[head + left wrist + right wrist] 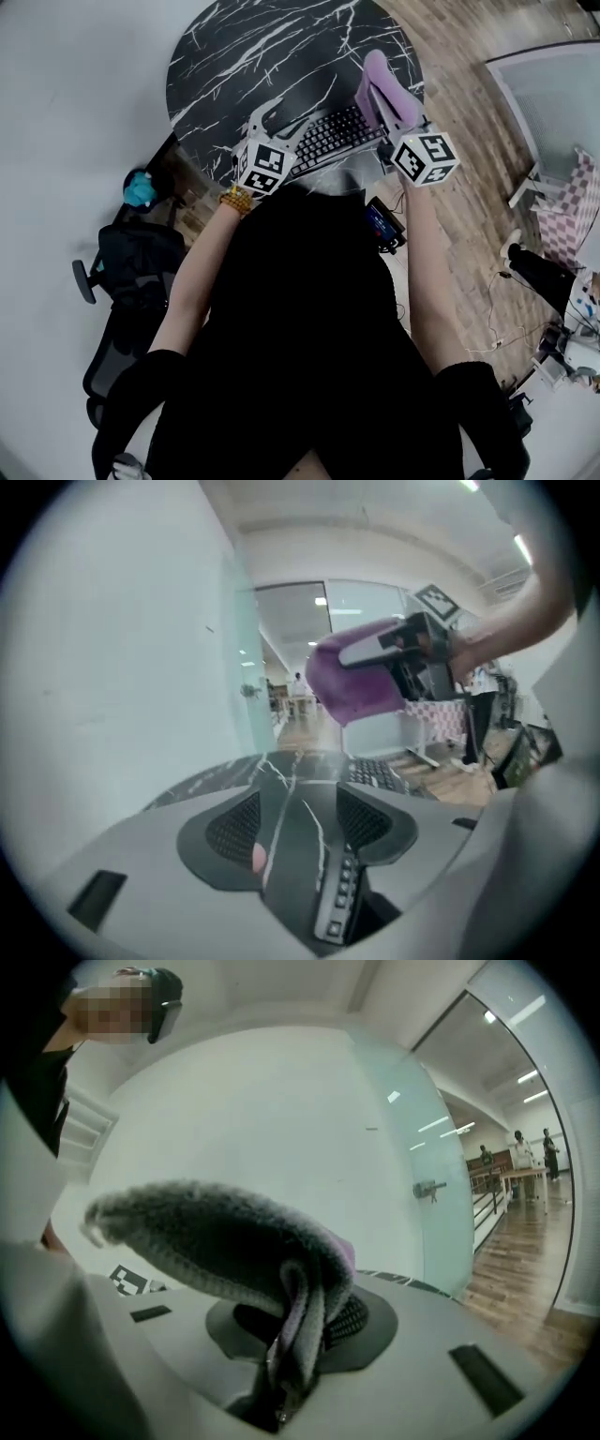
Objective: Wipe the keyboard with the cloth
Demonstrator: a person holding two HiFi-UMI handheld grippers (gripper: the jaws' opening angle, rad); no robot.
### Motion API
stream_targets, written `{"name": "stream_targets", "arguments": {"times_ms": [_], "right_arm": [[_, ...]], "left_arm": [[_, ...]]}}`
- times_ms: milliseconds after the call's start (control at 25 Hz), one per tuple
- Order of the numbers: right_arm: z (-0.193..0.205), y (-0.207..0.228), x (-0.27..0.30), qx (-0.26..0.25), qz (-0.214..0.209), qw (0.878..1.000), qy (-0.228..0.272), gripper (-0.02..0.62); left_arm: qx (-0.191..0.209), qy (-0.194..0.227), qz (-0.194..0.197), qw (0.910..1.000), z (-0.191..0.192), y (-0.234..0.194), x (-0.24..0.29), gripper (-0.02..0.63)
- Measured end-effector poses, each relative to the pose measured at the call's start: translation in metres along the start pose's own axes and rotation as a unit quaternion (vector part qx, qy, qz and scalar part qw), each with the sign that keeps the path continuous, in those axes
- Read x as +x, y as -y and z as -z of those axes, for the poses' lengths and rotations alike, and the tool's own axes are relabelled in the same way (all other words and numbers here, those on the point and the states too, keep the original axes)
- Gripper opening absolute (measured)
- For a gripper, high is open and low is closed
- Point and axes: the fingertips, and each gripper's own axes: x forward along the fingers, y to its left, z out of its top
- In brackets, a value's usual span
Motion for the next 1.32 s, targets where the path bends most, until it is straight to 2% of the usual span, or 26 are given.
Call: {"name": "stream_targets", "arguments": {"times_ms": [80,120,240,320,640,800,1000,1320], "right_arm": [[-0.016,-0.01,-0.004,-0.017,0.005,1.0,0.018,0.083],[-0.02,-0.016,-0.006,-0.023,0.007,0.999,0.021,0.083],[-0.021,-0.026,-0.011,-0.037,0.015,0.999,0.019,0.083],[-0.015,-0.028,-0.015,-0.036,0.022,0.999,0.013,0.083],[0.006,-0.013,-0.038,-0.01,0.057,0.998,-0.011,0.081],[0.01,-0.012,-0.045,0.006,0.074,0.997,-0.017,0.081],[0.006,-0.003,-0.059,0.018,0.1,0.995,-0.015,0.081],[0.0,-0.004,-0.107,0.039,0.13,0.991,0.001,0.08]], "left_arm": [[0.001,0.052,-0.061,0.9968,-0.043,-0.022,-0.015,0.179],[0.001,0.077,-0.078,0.994,-0.061,-0.027,-0.023,0.145],[-0.006,0.136,-0.087,0.9869,-0.102,-0.027,-0.04,0.067],[-0.002,0.15,-0.084,0.9852,-0.112,-0.022,-0.043,0.049],[0.002,0.129,-0.061,0.9898,-0.103,-0.007,-0.033,0.048],[-0.02,0.122,-0.057,0.9907,-0.101,-0.003,-0.031,0.048],[-0.04,0.111,-0.027,0.9926,-0.1,0.017,-0.025,0.048],[-0.024,0.091,-0.011,0.9955,-0.104,0.048,-0.035,0.048]]}}
